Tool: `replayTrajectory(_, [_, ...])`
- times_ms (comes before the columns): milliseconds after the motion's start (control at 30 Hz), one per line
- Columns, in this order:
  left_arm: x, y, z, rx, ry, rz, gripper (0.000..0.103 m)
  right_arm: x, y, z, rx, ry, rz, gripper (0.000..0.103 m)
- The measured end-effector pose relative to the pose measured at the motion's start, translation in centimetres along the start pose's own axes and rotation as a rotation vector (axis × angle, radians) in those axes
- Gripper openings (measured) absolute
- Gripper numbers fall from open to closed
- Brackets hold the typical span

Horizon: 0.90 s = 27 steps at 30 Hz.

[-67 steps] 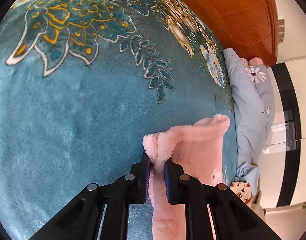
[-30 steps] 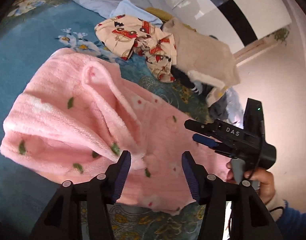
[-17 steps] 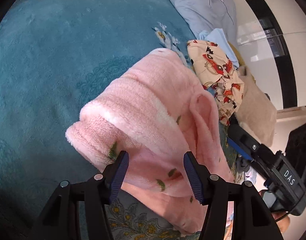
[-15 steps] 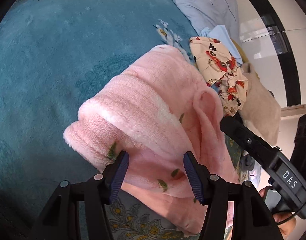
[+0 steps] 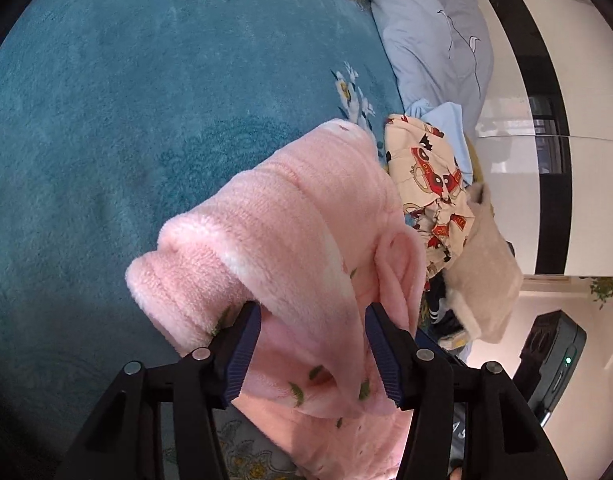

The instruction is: Fold clothes

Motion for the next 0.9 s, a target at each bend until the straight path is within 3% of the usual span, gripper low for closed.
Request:
replayTrajectory(133, [-1.0,-0.6,-0.2,0.018,-0.073,0.014,0.055,-0.6,0.8,-0.5,-0.007,0.028,-0.021,0.064])
replayTrajectory(167, [-1.0,-0.7,-0.5,0.018,-0.088,0.022,0.046,-0.5,0.8,-0.5,-0.003,0.037,-0.018,0.064])
replayTrajectory(200, [-1.0,-0.7,-0.8,0.014,-0.105,0.031,0.031,-0.4,0.7,-0.6,0.002,0.048,-0.016,0.062])
replayTrajectory(300, [-0.4,-0.9,-2.2,-0.011,-0.101,0.044,0.014,0.0,0.5,0.0,0.005,0.075,-0.027,0.028])
replayTrajectory(333, [0.0,-1.0,-2.3,0.0,-0.081,0.042,0.011,0.0,0.5,0.2,-0.025,0.051,-0.038,0.017])
replayTrajectory(367, [0.3,-1.0,-2.5,0.014,-0.058,0.038,0.01,-0.1,0.6,0.3,-0.077,-0.017,-0.043,0.013])
replayTrajectory(433, [1.8,-1.3,-1.5,0.03,0.054,0.053,0.01,0.1,0.6,0.5,-0.186,-0.161,-0.047,0.009])
replayTrajectory(467, [2.8,-1.5,-0.9,0.029,0.117,0.072,0.01,0.7,0.3,0.4,-0.256,-0.272,-0.019,0.009])
replayTrajectory(500, [3.9,-1.8,-0.3,0.017,0.154,0.094,0.01,1.8,-0.3,0.4,-0.326,-0.388,0.043,0.009])
replayTrajectory(567, [4.7,-2.2,-0.4,-0.003,0.133,0.117,0.01,4.9,-1.5,1.0,-0.432,-0.582,0.213,0.009])
replayTrajectory(667, [3.9,-2.5,-2.4,0.053,0.057,0.079,0.01,7.3,-0.8,2.6,-0.507,-0.651,0.35,0.009])
replayTrajectory(767, [2.7,-2.3,-3.8,0.135,0.044,0.025,0.011,2.4,3.7,3.1,-0.534,-0.513,0.153,0.009])
replayTrajectory(800, [2.8,-2.2,-3.7,0.134,0.051,0.024,0.011,1.1,5.1,3.1,-0.562,-0.518,0.113,0.009])
replayTrajectory(833, [3.1,-2.0,-3.4,0.12,0.067,0.027,0.011,0.0,6.3,3.1,-0.596,-0.53,0.089,0.009])
replayTrajectory(900, [3.3,-1.7,-2.6,0.095,0.096,0.023,0.015,0.0,7.1,3.7,-0.686,-0.595,0.141,0.009])
Point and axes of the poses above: each gripper's, at about its wrist camera, not at the fingertips, and x roughly against the way its jaws point, z to its right, y to its underside, the point moved 9 cm from there along -x, roughly the way its jaws point, and after that the axes turned 12 degrees about x, right-handed, at the moved point
